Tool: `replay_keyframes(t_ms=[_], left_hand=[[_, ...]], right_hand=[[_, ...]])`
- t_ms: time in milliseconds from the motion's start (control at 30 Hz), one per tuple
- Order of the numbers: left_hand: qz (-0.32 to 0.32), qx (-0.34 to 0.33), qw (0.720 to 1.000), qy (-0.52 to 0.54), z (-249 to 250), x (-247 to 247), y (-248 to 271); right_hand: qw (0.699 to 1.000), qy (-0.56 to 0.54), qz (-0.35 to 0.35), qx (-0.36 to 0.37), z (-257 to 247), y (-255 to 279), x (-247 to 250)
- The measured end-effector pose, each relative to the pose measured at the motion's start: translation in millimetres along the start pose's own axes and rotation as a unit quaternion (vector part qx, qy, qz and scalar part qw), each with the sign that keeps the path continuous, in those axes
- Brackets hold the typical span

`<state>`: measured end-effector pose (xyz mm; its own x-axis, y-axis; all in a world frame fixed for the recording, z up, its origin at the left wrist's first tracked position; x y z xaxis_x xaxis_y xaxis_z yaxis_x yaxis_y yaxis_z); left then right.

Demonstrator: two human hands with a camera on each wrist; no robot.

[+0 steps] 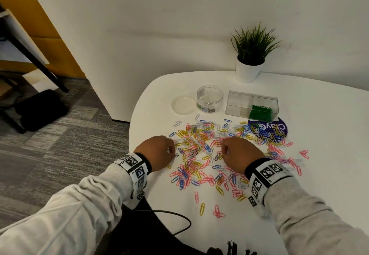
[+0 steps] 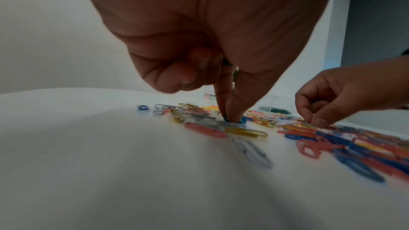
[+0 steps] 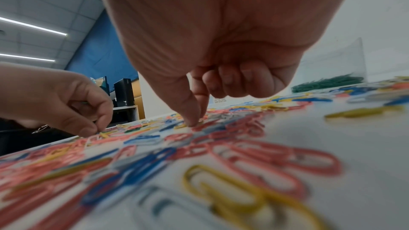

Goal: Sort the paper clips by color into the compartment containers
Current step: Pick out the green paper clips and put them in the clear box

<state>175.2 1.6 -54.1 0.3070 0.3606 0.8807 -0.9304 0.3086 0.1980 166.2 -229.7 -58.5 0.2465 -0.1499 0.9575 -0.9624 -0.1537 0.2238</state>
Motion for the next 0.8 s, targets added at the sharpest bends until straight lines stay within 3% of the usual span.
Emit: replay_keyframes(t_ms=[300, 433, 567, 667, 800], left_hand=[[0.025, 0.092, 0.976, 0.195, -31.4, 27.5, -0.9], [0.034, 0.059, 0.992, 0.109, -23.6, 31.4, 1.8], [-0.010, 0.009, 0.999, 0.030, -0.6, 12.1, 1.6], [-0.028, -0.029, 0.998, -0.040, 14.5, -1.5, -0.3], [-0.049, -0.030, 0.997, -0.057, 12.3, -8.8, -3.2]], right_hand=[[1.000, 0.013, -0.005, -0.013, -0.1, 2.8, 3.2], [0.999, 0.038, 0.007, 0.008, -14.0, 2.2, 7.0], [0.998, 0.055, 0.016, 0.030, -28.3, -4.0, 11.2], [0.997, 0.048, -0.003, 0.063, -42.5, -8.2, 10.8], [0.991, 0.067, -0.063, 0.101, -53.5, -6.6, -6.2]])
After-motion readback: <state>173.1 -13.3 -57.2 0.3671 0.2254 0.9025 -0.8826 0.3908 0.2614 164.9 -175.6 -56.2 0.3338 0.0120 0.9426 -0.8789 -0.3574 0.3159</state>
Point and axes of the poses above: each hand's wrist, its own y-axis away from the middle knuckle, its own x-axis out of the back of the hand, z = x × y, the point moved 10 cm from there along -y, towards the middle knuckle, and after that the axes turned 10 degrees about y, right-handed, at the moved point
